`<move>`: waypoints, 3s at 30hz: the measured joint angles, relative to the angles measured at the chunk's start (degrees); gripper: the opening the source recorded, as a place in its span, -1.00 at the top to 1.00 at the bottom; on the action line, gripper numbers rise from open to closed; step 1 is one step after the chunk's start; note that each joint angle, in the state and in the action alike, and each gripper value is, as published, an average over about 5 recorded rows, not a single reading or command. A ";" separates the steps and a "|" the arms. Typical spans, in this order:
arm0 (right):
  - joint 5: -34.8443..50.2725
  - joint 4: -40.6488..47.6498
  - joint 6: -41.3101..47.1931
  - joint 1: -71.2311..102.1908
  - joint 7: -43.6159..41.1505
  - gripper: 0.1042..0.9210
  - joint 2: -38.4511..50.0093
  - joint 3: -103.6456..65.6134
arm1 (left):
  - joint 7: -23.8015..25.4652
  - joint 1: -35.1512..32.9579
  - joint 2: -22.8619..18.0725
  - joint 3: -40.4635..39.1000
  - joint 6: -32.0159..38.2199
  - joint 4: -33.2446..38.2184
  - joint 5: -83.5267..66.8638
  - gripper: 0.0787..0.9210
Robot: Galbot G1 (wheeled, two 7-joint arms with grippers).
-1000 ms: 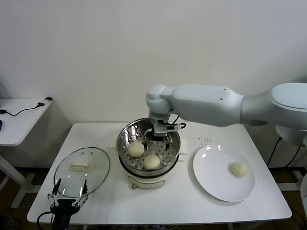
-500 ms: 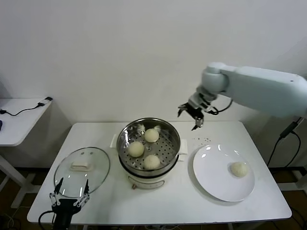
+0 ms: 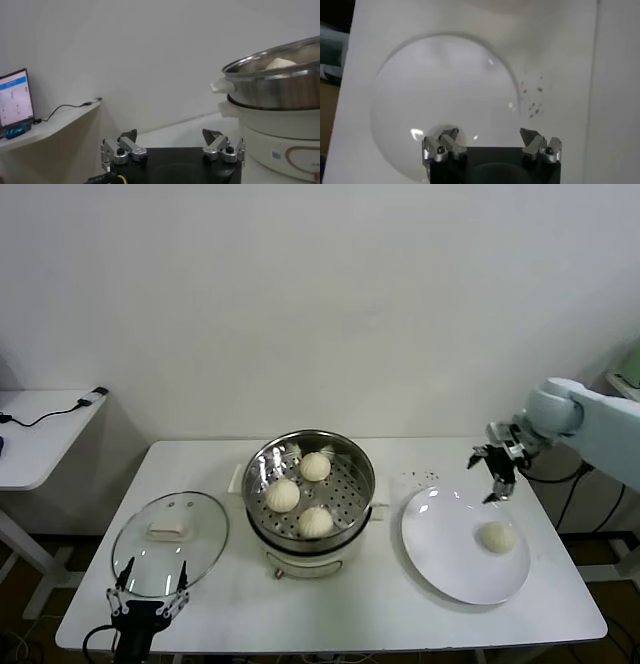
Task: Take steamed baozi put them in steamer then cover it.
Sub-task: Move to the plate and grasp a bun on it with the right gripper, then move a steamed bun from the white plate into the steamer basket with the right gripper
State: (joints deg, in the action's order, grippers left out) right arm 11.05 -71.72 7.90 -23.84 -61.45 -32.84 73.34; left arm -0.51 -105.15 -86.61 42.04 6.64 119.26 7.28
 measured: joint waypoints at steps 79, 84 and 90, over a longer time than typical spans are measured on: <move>42.68 6.52 8.79 -26.13 5.90 -0.53 -36.25 26.53 | 0.27 1.19 3.56 -3.92 1.30 -0.26 -0.51 -0.77; 44.38 5.42 10.00 -25.40 7.76 -0.53 -39.73 28.69 | 0.23 1.25 3.71 -3.91 1.37 -0.42 -0.79 -0.77; 44.81 5.11 10.76 -23.44 9.30 -0.53 -41.83 30.21 | 0.22 1.62 3.86 -3.62 1.17 -0.61 -1.17 -0.77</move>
State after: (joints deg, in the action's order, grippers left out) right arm 55.86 -66.61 18.65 -47.29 -52.15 -74.66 103.55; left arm -0.29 -103.53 -82.75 38.42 7.82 118.64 6.11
